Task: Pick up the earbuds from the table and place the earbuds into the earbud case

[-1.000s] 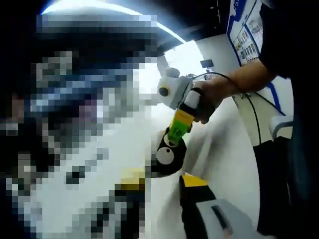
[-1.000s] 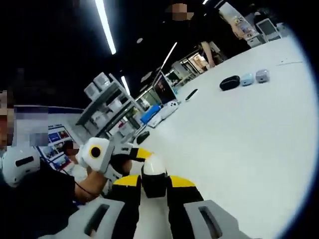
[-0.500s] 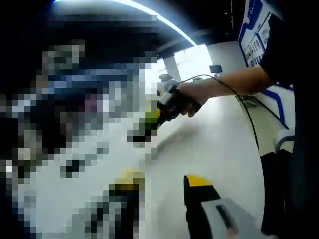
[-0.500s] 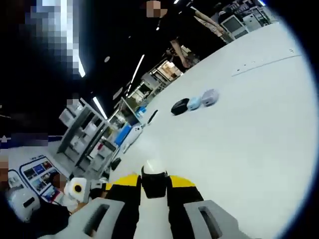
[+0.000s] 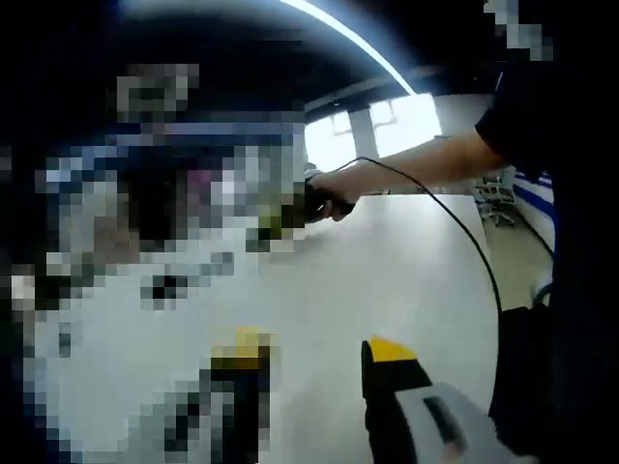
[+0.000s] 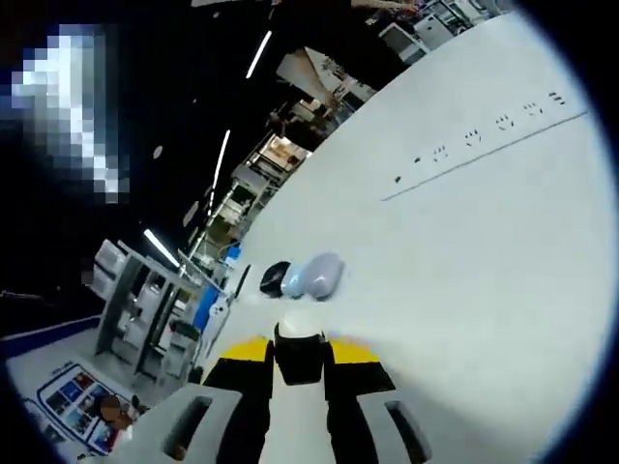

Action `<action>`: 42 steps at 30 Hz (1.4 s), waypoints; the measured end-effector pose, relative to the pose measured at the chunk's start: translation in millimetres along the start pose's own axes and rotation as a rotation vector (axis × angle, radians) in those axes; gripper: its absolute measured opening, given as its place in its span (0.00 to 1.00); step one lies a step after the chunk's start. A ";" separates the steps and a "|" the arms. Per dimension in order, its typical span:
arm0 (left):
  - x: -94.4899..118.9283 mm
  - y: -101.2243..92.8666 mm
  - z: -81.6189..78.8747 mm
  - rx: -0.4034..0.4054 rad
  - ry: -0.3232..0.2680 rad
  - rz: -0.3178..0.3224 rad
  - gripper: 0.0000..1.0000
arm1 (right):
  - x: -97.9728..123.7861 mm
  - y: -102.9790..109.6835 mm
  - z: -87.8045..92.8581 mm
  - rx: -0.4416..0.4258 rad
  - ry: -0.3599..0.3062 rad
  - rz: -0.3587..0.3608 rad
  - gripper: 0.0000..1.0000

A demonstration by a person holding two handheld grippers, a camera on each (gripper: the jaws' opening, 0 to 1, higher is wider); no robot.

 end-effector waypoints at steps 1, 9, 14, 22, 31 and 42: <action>1.7 1.0 1.5 0.007 0.002 -0.003 0.40 | -3.4 -4.2 -4.6 -0.011 -0.002 0.007 0.19; 11.9 10.4 10.6 0.076 -0.010 -0.031 0.40 | -23.9 -24.0 -21.0 -0.093 -0.008 0.042 0.19; 12.2 13.3 12.5 0.097 -0.007 -0.035 0.40 | -28.4 -24.5 -28.1 -0.132 -0.001 0.035 0.20; 8.1 13.3 11.8 0.100 -0.013 -0.021 0.40 | -21.3 -30.0 -34.3 -0.074 0.027 0.129 0.22; 7.9 11.3 15.2 0.103 -0.015 -0.016 0.39 | -10.2 -29.6 -36.9 -0.008 0.026 0.185 0.23; 15.9 10.8 14.0 0.108 -0.025 -0.046 0.39 | 10.7 -20.9 -33.5 0.084 -0.033 0.211 0.22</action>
Point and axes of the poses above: the point that each gripper's makers call its tool centre point, and the gripper's own axes: x roughly backward along the fingers, y roughly to its left, z roughly out of its underside, the point moved 8 cm from there along x, roughly backward along the fingers, and after that the axes turned 2 degrees about z, right-handed, at the moved point
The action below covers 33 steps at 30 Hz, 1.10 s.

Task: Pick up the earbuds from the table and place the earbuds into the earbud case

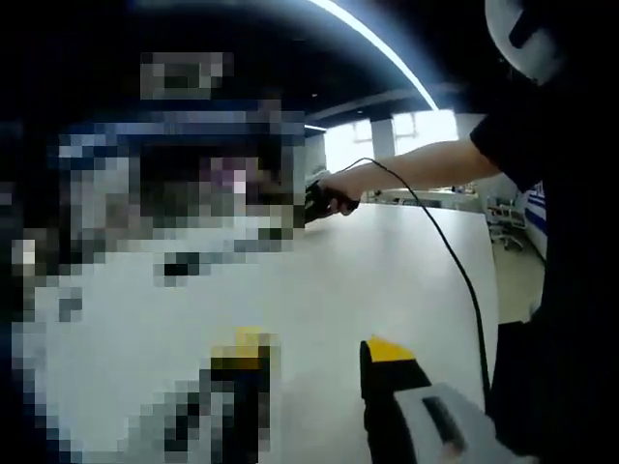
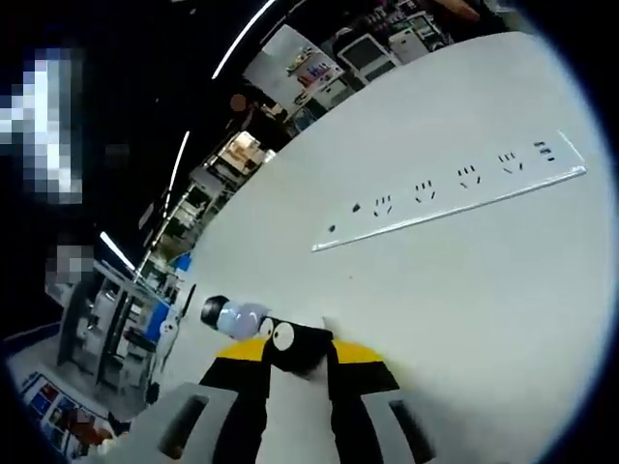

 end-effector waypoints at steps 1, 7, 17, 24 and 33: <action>0.9 0.1 0.0 0.002 0.000 -0.004 0.39 | 3.7 2.5 1.7 0.028 -0.004 0.000 0.23; 9.5 0.0 -0.1 0.054 -0.010 -0.027 0.40 | 25.9 21.6 19.0 0.158 -0.035 -0.040 0.25; 36.2 1.4 9.7 0.095 -0.013 -0.112 0.46 | 87.7 72.9 90.7 0.462 -0.073 -0.083 0.26; 52.2 -3.8 9.6 0.119 -0.029 -0.114 0.55 | 125.5 105.7 156.2 0.618 -0.117 -0.116 0.45; 73.7 -8.8 3.0 0.137 -0.061 -0.096 0.65 | 171.1 134.6 233.8 0.760 -0.180 -0.149 0.57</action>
Point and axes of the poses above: the point that each gripper's makers call its tool centre point, and the gripper's own axes: x roughly backward along the fingers, y roughly to its left, z roughly out of its underside, the point moved 8 cm from there along x, roughly backward along the fingers, and after that the axes turned 2 degrees about z, right-handed, at the moved point
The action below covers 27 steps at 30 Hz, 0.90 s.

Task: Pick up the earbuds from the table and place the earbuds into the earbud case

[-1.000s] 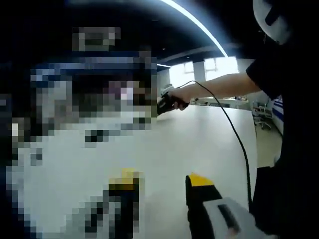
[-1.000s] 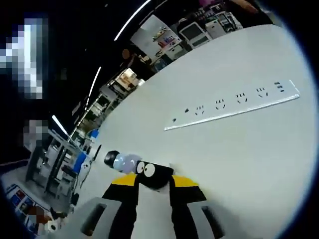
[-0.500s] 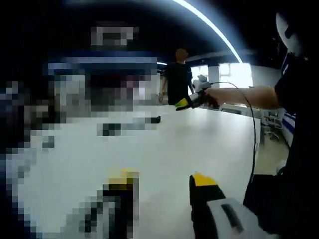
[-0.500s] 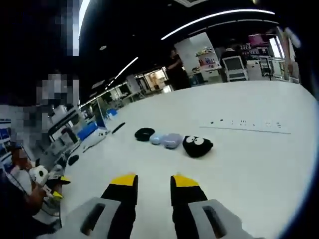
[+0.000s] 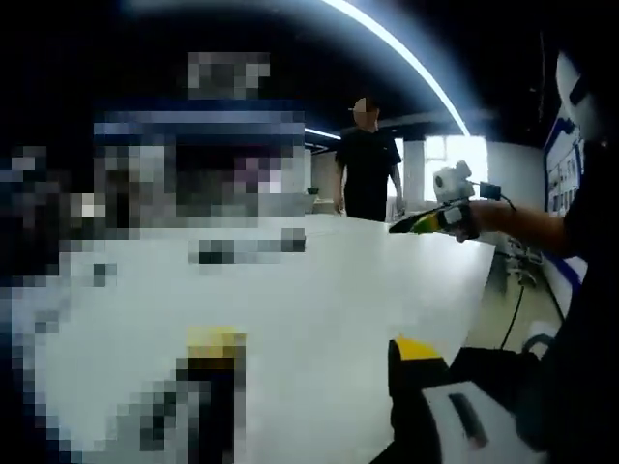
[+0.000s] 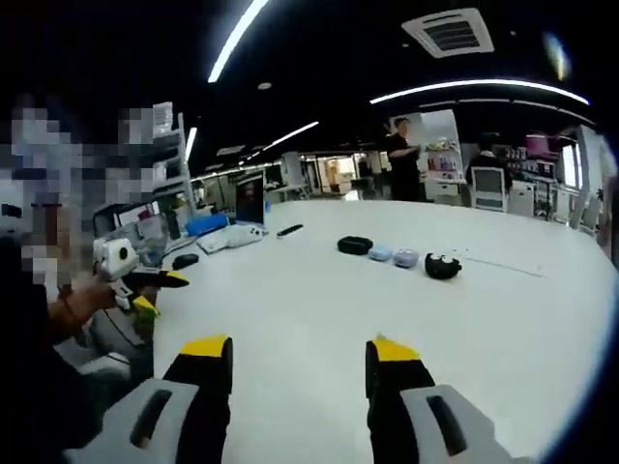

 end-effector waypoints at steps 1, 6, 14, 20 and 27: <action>2.4 -0.8 -2.3 -0.001 0.000 -0.003 0.67 | 5.7 6.3 1.2 0.007 -0.023 -0.001 0.60; 14.4 -0.2 -9.5 0.016 -0.007 -0.009 0.71 | 39.9 23.6 7.8 0.007 -0.067 0.029 0.61; 28.4 -6.1 -20.8 0.028 -0.013 0.006 0.72 | 93.9 20.0 9.2 0.035 -0.079 0.115 0.59; 35.2 -8.1 -27.3 0.024 0.005 0.005 0.72 | 119.3 17.3 9.5 0.033 -0.065 0.132 0.60; 44.4 -6.9 -35.8 0.025 0.014 0.009 0.75 | 137.6 18.3 11.6 0.038 -0.027 0.160 0.64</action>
Point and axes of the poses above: the point that each gripper's makers call its tool centre point, and the gripper's own axes: x roughly backward along the fingers, y roughly to its left, z roughly out of its underside, the point moved 8 cm from there along x, roughly backward along the fingers, and after that the axes turned 2 degrees about z, right-handed, at the moved point
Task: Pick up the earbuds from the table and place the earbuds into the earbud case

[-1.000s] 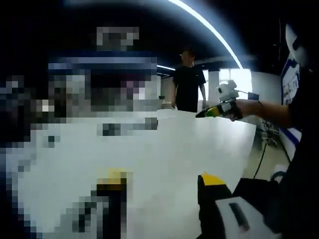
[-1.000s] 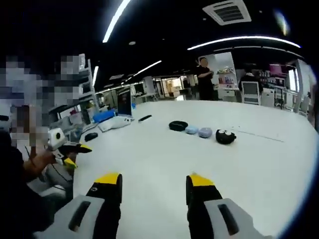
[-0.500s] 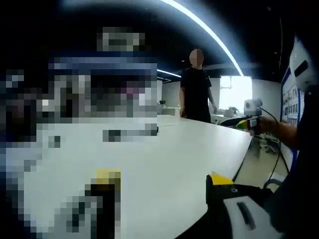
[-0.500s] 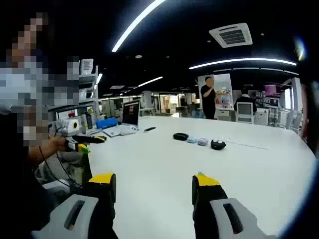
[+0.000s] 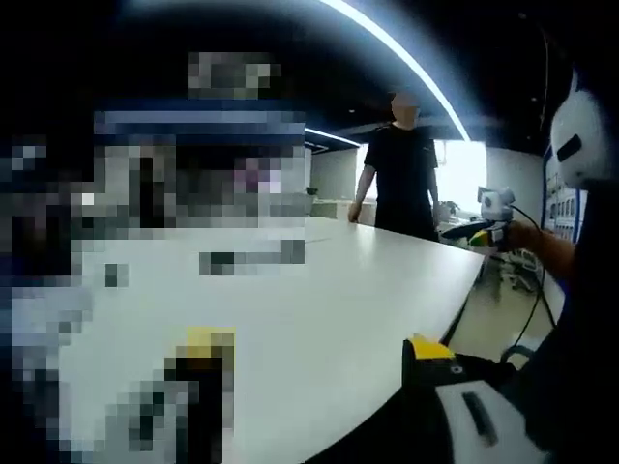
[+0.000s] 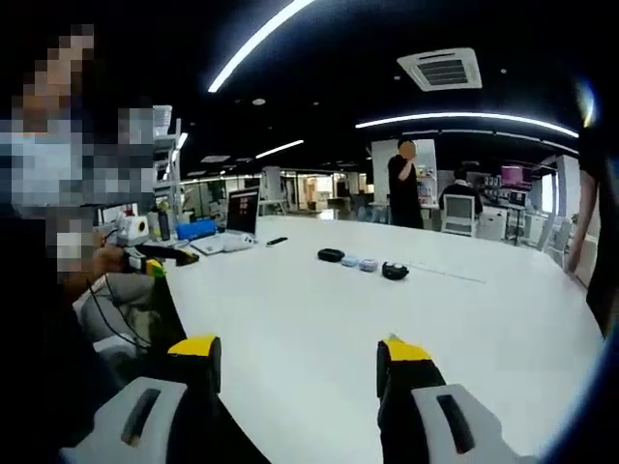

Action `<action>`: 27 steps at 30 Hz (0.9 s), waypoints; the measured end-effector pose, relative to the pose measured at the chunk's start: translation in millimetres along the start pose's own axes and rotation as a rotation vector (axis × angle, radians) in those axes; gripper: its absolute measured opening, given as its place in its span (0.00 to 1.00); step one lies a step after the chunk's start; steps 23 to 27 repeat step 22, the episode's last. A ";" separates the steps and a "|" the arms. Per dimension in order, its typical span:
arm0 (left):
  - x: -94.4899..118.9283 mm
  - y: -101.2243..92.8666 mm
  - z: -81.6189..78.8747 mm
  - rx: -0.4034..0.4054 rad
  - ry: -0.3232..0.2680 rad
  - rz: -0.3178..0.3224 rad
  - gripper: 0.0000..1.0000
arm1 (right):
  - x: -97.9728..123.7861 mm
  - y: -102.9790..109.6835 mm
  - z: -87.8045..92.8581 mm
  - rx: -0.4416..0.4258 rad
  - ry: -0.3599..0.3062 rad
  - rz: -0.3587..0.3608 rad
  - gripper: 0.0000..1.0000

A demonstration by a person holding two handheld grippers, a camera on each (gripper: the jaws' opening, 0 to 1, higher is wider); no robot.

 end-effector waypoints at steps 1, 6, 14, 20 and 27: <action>2.4 1.6 -2.1 0.000 -0.001 -0.006 0.75 | 3.0 0.6 -0.3 0.001 0.004 0.008 0.65; 9.6 8.8 -8.9 0.008 -0.011 -0.022 0.75 | 13.9 1.2 -1.1 0.010 0.017 0.041 0.66; 21.7 22.2 -10.1 -0.016 0.020 -0.117 0.77 | 34.3 -12.0 -14.1 0.010 -0.012 0.185 0.67; 35.3 28.9 -9.7 0.001 0.017 -0.196 0.77 | 49.0 -16.0 -12.5 -0.028 -0.033 0.271 0.67; 36.5 29.9 -9.2 0.002 0.022 -0.209 0.77 | 50.9 -15.9 -9.1 -0.038 -0.024 0.279 0.67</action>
Point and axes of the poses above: the point that each gripper's makers call its tool centre point, and the gripper's own axes: x roughly backward along the fingers, y roughly to its left, z roughly out of its underside, the point moved 8 cm from there along x, roughly backward along the fingers, and after that the axes turned 2 degrees about z, right-handed, at the moved point
